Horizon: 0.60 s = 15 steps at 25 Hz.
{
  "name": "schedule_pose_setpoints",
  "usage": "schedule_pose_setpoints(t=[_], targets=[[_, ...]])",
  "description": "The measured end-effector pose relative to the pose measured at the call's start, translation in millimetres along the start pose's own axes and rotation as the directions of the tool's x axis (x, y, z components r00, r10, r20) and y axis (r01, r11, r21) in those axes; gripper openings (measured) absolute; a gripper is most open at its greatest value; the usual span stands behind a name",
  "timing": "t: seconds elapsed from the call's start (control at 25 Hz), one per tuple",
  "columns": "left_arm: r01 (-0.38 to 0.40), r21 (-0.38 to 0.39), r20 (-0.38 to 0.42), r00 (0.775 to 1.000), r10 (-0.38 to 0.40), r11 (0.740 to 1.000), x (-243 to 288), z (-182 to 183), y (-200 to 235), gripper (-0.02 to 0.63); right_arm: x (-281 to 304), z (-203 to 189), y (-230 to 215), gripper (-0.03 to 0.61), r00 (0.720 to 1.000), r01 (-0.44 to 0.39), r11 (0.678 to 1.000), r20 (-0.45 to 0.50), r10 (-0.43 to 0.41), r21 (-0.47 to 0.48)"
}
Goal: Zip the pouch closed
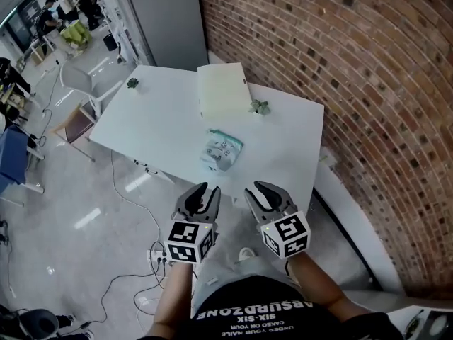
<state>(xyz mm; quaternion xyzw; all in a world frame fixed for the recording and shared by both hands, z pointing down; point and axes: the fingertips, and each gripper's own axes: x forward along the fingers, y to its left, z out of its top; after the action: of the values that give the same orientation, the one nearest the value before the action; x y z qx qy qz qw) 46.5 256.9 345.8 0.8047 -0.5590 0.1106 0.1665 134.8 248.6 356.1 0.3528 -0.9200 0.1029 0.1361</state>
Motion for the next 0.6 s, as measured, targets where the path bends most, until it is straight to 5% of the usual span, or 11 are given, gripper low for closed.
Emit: schedule_pose_setpoints(t=[0.36,0.6], targets=[[-0.047,-0.027,-0.041,0.998,0.046,0.999,20,-12,7,0.101,17,-11,-19,0.087,0.999,-0.046,0.999,-0.022,0.046,0.002],[-0.014,-0.015,-0.073,0.997,0.012,1.000,58,-6,25,0.101,50,-6,-38,0.087,0.997,-0.065,0.998,-0.029,0.066,0.024]])
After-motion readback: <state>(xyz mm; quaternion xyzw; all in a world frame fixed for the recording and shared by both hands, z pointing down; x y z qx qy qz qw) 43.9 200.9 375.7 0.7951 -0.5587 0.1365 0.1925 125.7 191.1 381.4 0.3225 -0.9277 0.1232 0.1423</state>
